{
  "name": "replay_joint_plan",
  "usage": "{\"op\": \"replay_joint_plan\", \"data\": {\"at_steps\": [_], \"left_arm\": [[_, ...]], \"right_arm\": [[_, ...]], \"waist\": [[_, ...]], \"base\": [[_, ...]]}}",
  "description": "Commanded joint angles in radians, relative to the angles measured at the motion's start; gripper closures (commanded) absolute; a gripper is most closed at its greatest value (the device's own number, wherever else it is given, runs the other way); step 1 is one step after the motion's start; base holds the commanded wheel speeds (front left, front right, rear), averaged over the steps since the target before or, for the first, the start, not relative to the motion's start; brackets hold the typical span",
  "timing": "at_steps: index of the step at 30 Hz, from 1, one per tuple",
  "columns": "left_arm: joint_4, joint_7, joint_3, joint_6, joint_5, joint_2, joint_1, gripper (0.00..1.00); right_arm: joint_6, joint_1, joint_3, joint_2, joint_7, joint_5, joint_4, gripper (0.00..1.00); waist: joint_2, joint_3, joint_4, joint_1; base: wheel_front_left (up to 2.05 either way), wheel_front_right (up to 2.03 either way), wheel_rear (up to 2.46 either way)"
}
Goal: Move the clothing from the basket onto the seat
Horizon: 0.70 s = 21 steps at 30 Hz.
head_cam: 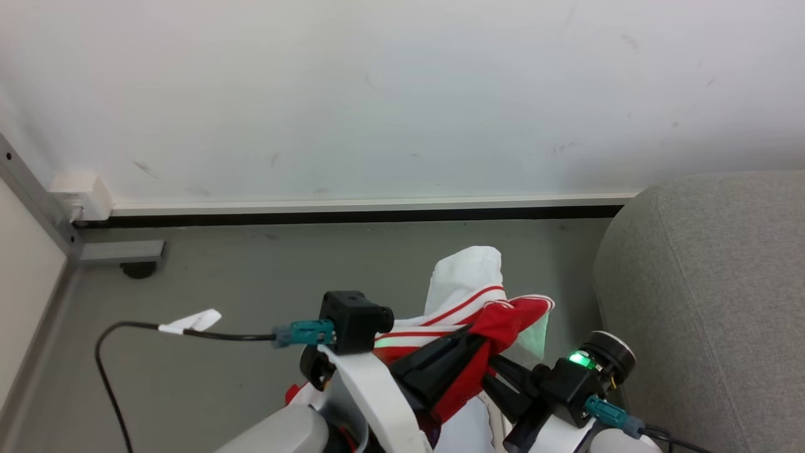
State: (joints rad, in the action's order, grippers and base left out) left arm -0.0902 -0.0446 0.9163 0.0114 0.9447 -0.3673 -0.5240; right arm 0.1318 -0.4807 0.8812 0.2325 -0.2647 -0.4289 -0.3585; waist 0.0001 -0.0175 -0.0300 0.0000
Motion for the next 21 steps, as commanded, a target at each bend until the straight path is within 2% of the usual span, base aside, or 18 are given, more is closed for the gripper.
{"op": "replay_joint_plan", "data": {"at_steps": [1, 10, 11, 12, 14, 21], "left_arm": [[0.006, 0.004, -0.007, 0.007, 0.001, -0.010, 0.001, 1.00], [0.033, 0.042, -0.046, 0.049, -0.019, -0.040, 0.016, 0.98], [0.036, 0.045, -0.050, 0.054, -0.021, -0.042, 0.016, 0.73], [0.040, 0.048, -0.052, 0.058, -0.024, -0.044, 0.017, 0.58], [0.045, 0.058, -0.057, 0.065, -0.026, -0.044, 0.021, 0.00], [0.087, 0.108, -0.068, 0.101, -0.055, -0.063, 0.051, 0.00]], "right_arm": [[-0.002, -0.008, 0.002, 0.006, 0.000, -0.007, 0.005, 1.00], [-0.002, 0.025, -0.048, 0.017, 0.000, -0.026, 0.036, 1.00], [-0.002, 0.029, -0.056, 0.017, 0.000, -0.028, 0.040, 1.00], [-0.002, 0.033, -0.060, 0.017, 0.000, -0.028, 0.045, 1.00], [-0.002, 0.036, -0.072, 0.018, 0.000, -0.030, 0.053, 1.00], [-0.002, 0.048, -0.133, 0.018, 0.000, -0.014, 0.063, 1.00]], "waist": [[-0.0001, -0.001, 0.002, 0.0000], [-0.0001, -0.002, 0.002, 0.0000], [-0.0001, -0.002, 0.002, 0.0000], [-0.0001, -0.003, 0.001, 0.0000], [-0.0001, -0.004, 0.000, 0.0000], [-0.0001, 0.000, -0.005, 0.0000]], "base": [[0.00, 0.00, 0.00], [0.00, 0.00, 0.00], [0.00, 0.00, 0.00], [0.00, 0.00, 0.00], [0.00, 0.00, 0.00], [0.00, 0.00, 0.00]]}}
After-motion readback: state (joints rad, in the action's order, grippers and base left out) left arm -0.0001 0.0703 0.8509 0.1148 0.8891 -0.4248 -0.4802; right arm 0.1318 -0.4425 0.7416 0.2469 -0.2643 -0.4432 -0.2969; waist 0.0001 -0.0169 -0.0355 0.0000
